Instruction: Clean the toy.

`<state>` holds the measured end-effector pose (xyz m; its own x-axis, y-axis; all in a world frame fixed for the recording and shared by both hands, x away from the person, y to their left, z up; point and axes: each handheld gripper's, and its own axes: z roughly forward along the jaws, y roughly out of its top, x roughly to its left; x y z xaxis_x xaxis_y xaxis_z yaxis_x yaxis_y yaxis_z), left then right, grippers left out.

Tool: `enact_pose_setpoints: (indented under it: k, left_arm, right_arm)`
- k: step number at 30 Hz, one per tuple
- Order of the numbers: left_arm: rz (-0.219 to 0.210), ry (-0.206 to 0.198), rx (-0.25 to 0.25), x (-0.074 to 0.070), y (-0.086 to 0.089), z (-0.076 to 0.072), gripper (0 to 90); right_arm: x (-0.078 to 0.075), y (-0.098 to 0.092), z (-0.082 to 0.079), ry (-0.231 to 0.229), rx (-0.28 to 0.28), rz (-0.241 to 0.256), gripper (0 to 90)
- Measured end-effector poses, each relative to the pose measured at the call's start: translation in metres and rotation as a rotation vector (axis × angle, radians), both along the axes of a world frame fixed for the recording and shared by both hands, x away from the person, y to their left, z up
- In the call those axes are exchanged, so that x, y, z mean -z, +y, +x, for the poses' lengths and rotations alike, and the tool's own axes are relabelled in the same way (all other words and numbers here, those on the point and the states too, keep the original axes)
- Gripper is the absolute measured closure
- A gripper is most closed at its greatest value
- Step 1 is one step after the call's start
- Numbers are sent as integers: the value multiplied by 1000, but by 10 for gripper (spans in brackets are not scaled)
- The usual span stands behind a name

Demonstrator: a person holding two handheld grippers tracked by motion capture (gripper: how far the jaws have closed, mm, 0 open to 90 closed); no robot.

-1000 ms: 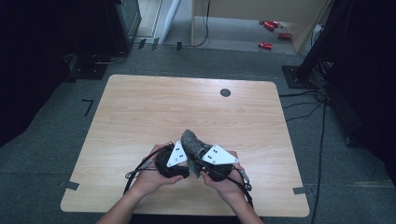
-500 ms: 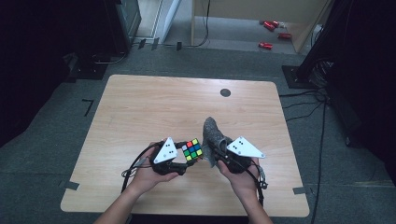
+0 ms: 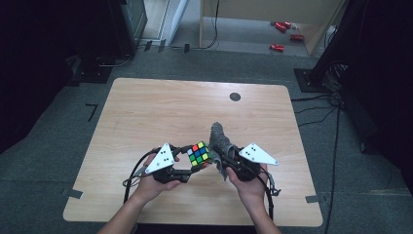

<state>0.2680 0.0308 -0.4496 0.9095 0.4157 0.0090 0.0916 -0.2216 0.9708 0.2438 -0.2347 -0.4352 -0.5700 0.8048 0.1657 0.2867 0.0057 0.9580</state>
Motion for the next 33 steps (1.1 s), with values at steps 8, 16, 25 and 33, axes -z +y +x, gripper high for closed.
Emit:
enact_pose_setpoints:
  k: [8,16,25,33]
  left_arm:
    - [58,-7,-21,7,-2,3,351]
    - [84,-8,-12,10,-11,-1,351]
    - [65,-2,-15,7,-8,0,351]
    - [63,-14,-18,6,-5,2,351]
  right_arm:
    - [8,-6,6,63,41,-27,646]
    - [-9,8,-6,-15,-7,15,640]
    - [7,1,3,51,3,20,642]
    - [7,-4,4,70,37,6,641]
